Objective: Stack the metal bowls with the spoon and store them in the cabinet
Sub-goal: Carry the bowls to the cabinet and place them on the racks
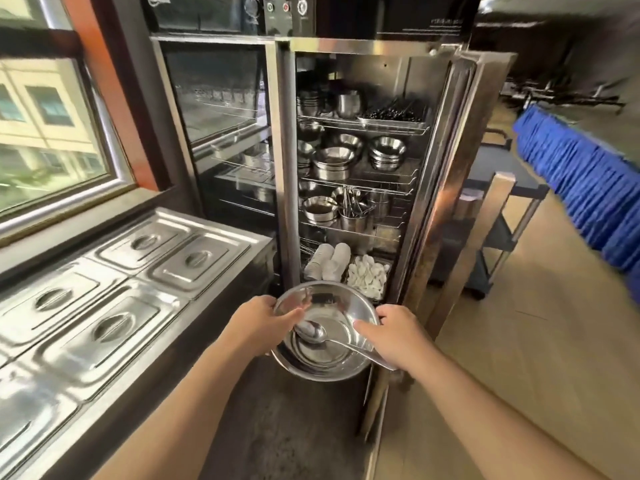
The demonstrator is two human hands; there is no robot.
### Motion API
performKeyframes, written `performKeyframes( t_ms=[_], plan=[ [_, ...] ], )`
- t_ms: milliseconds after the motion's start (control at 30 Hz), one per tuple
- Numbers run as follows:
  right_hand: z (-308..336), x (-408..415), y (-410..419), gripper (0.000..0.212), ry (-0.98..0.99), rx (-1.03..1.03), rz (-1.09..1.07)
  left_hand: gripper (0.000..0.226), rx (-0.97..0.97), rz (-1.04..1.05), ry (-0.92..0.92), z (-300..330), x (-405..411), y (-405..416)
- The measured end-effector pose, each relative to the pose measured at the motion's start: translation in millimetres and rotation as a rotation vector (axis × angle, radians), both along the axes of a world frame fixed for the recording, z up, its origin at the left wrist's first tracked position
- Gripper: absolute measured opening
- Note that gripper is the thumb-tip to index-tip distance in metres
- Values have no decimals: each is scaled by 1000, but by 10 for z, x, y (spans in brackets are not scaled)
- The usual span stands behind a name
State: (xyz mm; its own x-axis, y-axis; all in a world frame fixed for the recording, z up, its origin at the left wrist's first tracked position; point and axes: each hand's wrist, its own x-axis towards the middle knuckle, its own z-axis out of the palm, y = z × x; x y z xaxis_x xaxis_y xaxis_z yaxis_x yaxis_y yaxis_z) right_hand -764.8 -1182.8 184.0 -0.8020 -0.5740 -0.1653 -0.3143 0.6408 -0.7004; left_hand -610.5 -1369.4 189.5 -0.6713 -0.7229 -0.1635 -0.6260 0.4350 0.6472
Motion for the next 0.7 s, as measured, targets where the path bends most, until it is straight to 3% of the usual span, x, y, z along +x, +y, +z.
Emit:
performKeyframes(
  t_ms=[333, 467, 700],
  plan=[
    [57, -1190, -1153, 42, 25, -9, -149, 72, -54, -88, 27, 30, -1498, -1213],
    [3, -1594, -1738, 50, 44, -7, -221, 70, -111, -178, 7, 3, -2080, -1855],
    [37, -2424, -2650, 44, 28, -10, -388, 64, -195, -352, 10, 60, -3186, -2916]
  ],
)
